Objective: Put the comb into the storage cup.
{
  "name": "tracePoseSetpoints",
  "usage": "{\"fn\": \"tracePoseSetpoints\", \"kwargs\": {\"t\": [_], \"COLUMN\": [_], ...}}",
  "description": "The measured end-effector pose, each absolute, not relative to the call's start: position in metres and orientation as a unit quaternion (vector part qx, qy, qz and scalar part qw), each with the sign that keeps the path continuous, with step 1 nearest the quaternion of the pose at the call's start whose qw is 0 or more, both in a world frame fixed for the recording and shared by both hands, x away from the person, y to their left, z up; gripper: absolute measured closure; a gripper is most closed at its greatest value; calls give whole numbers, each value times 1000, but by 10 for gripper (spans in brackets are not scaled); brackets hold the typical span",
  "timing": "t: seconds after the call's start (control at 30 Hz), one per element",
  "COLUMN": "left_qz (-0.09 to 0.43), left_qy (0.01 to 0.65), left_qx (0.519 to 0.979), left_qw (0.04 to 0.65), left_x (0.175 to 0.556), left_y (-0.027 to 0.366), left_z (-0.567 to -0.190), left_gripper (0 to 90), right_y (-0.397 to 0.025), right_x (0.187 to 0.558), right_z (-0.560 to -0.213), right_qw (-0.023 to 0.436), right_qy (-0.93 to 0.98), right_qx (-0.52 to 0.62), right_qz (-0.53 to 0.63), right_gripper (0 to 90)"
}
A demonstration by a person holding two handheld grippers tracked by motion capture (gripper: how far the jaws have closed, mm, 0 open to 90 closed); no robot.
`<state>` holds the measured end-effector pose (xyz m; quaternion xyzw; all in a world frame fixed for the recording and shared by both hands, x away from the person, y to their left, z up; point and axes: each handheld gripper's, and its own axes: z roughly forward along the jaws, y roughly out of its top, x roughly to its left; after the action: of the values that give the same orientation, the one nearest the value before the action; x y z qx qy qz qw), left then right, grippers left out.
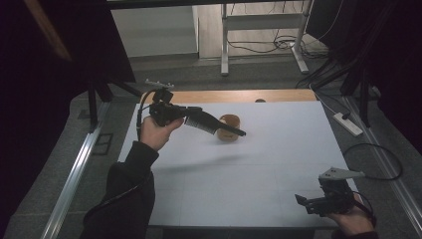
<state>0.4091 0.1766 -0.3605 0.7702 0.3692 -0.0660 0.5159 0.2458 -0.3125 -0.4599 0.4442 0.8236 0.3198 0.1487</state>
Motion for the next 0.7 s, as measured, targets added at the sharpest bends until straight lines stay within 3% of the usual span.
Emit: {"fn": "tracePoseSetpoints", "kwargs": {"t": [0.7], "left_qz": [-51], "left_qy": [387], "left_qx": [772], "left_qw": [502], "left_x": [431], "left_y": [175], "left_z": [-348], "left_gripper": [837], "right_y": [-320], "right_x": [241], "right_z": [-458], "right_qw": [144], "right_qy": [818], "right_qx": [454], "right_qz": [322], "right_gripper": [0]}}
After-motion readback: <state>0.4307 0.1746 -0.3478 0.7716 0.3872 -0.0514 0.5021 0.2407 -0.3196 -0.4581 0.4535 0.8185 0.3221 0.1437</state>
